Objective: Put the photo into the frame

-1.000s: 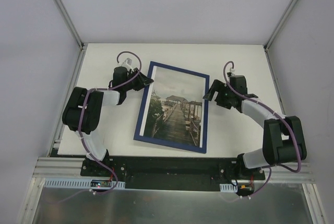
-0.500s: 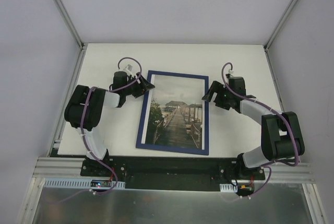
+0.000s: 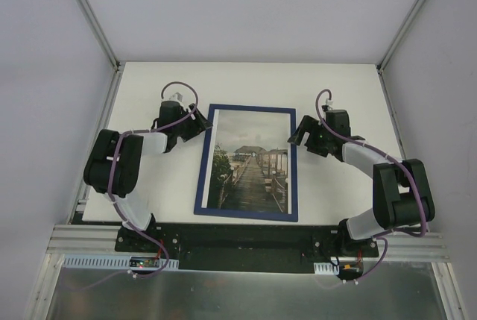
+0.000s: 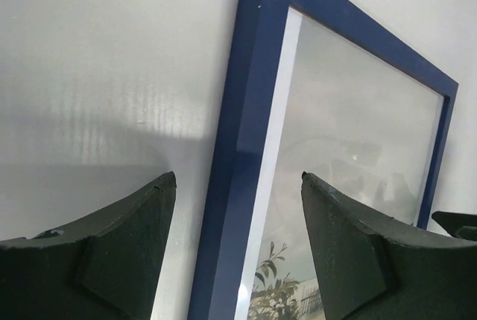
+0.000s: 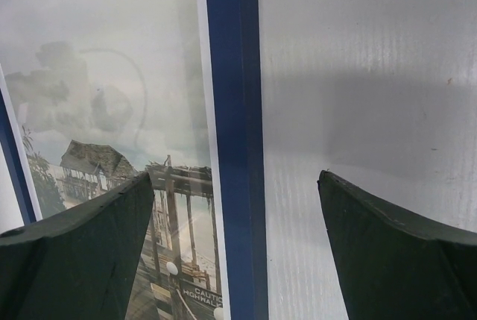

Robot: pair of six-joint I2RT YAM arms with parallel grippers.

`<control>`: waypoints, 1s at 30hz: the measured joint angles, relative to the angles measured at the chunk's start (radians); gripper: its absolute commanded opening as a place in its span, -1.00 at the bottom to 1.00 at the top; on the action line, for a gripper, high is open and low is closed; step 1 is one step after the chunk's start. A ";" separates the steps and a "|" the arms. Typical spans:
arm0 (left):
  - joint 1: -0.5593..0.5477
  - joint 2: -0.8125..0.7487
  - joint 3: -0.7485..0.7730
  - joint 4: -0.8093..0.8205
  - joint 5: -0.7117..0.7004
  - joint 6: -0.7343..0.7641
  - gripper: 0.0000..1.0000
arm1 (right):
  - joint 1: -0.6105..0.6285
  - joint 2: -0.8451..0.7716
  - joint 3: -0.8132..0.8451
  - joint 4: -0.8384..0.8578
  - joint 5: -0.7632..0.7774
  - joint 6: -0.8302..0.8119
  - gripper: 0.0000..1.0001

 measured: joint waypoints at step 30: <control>-0.162 -0.359 -0.194 -0.439 -0.366 -0.060 -0.98 | 0.199 -0.175 -0.145 -0.087 0.263 0.033 -0.37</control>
